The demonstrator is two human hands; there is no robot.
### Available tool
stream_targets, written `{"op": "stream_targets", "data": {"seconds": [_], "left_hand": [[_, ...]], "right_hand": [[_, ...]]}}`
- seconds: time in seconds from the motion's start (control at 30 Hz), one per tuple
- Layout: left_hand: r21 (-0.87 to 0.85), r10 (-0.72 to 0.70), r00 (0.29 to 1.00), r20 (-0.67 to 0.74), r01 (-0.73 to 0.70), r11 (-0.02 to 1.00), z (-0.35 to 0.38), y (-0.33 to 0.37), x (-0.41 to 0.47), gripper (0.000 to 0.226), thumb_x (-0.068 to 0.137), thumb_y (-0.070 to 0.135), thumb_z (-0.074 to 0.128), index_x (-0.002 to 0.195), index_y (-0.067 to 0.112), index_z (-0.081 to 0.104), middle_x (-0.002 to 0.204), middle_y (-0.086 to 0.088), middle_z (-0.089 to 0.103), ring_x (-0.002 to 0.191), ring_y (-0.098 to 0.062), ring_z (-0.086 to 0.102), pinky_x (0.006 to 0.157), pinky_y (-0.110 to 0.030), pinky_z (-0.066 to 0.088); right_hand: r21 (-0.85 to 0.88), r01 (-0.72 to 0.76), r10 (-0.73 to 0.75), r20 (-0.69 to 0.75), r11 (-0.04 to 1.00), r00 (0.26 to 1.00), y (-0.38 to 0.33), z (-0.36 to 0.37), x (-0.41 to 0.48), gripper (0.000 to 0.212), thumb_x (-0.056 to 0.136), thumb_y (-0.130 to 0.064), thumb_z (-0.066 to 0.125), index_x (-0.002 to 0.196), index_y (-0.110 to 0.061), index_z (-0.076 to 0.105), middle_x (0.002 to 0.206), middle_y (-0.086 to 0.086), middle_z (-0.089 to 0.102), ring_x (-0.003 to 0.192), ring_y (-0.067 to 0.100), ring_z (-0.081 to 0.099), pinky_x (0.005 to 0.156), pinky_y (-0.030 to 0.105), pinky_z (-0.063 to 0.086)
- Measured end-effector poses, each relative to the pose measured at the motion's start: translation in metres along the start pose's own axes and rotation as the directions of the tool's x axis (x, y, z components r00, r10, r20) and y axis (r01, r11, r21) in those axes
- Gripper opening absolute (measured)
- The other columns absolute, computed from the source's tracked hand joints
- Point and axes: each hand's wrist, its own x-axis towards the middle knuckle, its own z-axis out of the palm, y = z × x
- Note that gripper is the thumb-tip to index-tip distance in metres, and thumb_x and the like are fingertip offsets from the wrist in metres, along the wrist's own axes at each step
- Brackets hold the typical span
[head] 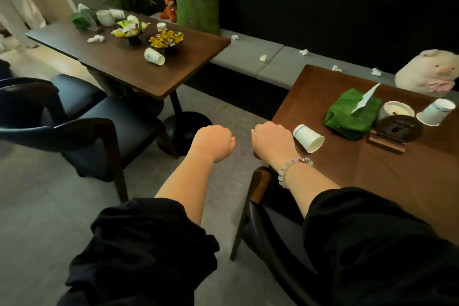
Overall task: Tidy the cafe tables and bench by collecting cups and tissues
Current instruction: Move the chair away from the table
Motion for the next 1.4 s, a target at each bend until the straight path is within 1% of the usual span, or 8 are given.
{"op": "stream_targets", "data": {"seconds": [0.27,0.43,0.53,0.7,0.87,1.0,1.17,1.4], "left_hand": [[0.049,0.089,0.994,0.069,-0.092,0.995,0.026,-0.042,0.054,0.043,0.102,0.031,0.029,0.095,0.007,0.064,0.093,-0.008,0.066,0.084,-0.025,0.063,0.074,-0.034,0.049],[0.102,0.114,0.985,0.129,-0.127,0.987,0.032,-0.075,0.121,0.043,0.101,0.033,0.031,0.101,0.009,0.066,0.099,-0.008,0.067,0.091,-0.026,0.064,0.079,-0.035,0.05],[0.095,0.151,0.977,0.15,-0.166,0.981,0.021,-0.089,0.166,0.042,0.101,0.034,0.031,0.098,0.009,0.066,0.096,-0.008,0.068,0.088,-0.024,0.064,0.081,-0.037,0.052],[0.066,0.144,0.979,0.143,-0.155,0.986,0.011,-0.114,0.223,0.042,0.102,0.033,0.03,0.1,0.008,0.063,0.1,-0.011,0.066,0.092,-0.027,0.063,0.08,-0.036,0.049],[0.098,0.196,0.954,0.227,-0.222,0.97,0.021,-0.119,0.27,0.041,0.102,0.033,0.031,0.102,0.007,0.063,0.105,-0.011,0.066,0.097,-0.028,0.062,0.081,-0.035,0.048],[0.125,0.289,0.937,0.197,-0.317,0.94,0.019,-0.111,0.32,0.042,0.103,0.032,0.029,0.102,0.006,0.063,0.106,-0.012,0.065,0.097,-0.029,0.061,0.075,-0.033,0.045],[0.097,0.391,0.904,0.171,-0.411,0.907,0.013,-0.11,0.399,0.041,0.102,0.032,0.031,0.1,0.008,0.063,0.102,-0.01,0.065,0.095,-0.027,0.062,0.079,-0.035,0.048],[0.066,0.451,0.883,0.133,-0.462,0.884,0.0,-0.133,0.52,0.039,0.101,0.034,0.033,0.1,0.009,0.063,0.098,-0.007,0.065,0.09,-0.024,0.063,0.077,-0.035,0.049]], "right_hand": [[0.034,-0.106,0.102,0.085,0.994,0.991,-0.018,0.035,0.062,0.029,0.097,-0.016,0.037,0.101,-0.006,0.064,0.105,0.014,0.064,0.096,0.033,0.061,0.07,0.033,0.042],[0.09,-0.153,0.145,0.097,0.984,0.985,-0.016,0.054,0.122,0.03,0.098,-0.018,0.036,0.099,-0.007,0.064,0.103,0.013,0.064,0.095,0.033,0.061,0.069,0.033,0.04],[0.105,-0.214,0.202,0.113,0.971,0.973,-0.005,0.055,0.164,0.027,0.096,-0.016,0.038,0.097,-0.008,0.064,0.101,0.012,0.065,0.093,0.031,0.062,0.067,0.031,0.039],[0.145,-0.264,0.252,0.095,0.954,0.963,0.002,0.061,0.227,0.03,0.098,-0.018,0.037,0.1,-0.008,0.065,0.101,0.011,0.066,0.093,0.03,0.063,0.068,0.029,0.038],[0.108,-0.284,0.266,0.159,0.953,0.951,0.009,0.073,0.258,0.03,0.099,-0.019,0.037,0.104,-0.008,0.065,0.104,0.012,0.066,0.095,0.03,0.063,0.071,0.032,0.044],[0.085,-0.377,0.364,0.141,0.922,0.921,0.044,0.071,0.288,0.031,0.099,-0.02,0.037,0.106,-0.007,0.064,0.107,0.012,0.065,0.097,0.031,0.062,0.07,0.031,0.041],[0.065,-0.489,0.482,0.096,0.87,0.871,0.074,0.063,0.346,0.029,0.098,-0.019,0.038,0.107,-0.008,0.063,0.109,0.012,0.063,0.098,0.031,0.061,0.07,0.032,0.04],[0.037,-0.548,0.543,0.093,0.836,0.835,0.092,0.054,0.452,0.027,0.098,-0.021,0.041,0.107,-0.009,0.063,0.108,0.011,0.062,0.097,0.03,0.061,0.07,0.032,0.041]]}}
